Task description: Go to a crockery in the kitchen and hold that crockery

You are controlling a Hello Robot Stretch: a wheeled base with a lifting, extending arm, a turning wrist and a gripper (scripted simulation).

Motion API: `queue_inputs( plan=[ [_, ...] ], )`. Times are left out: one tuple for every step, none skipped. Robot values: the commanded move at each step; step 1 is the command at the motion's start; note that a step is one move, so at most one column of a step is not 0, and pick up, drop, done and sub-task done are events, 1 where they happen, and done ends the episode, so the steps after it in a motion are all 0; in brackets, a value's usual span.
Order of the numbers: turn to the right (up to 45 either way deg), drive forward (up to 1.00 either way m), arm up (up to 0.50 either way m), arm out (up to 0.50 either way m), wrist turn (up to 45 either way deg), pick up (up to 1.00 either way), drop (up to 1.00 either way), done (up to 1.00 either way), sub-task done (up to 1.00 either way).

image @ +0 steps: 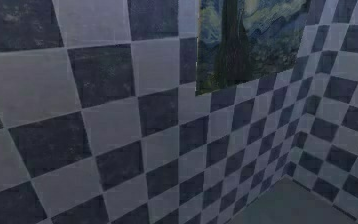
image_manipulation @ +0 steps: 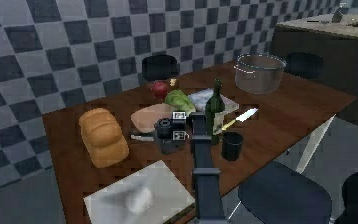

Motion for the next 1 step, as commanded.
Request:
queue_inputs(
  plan=[
    [0.0,0.00,0.00,0.00,0.0,0.00,0.00,1.00,0.00]
  ],
)
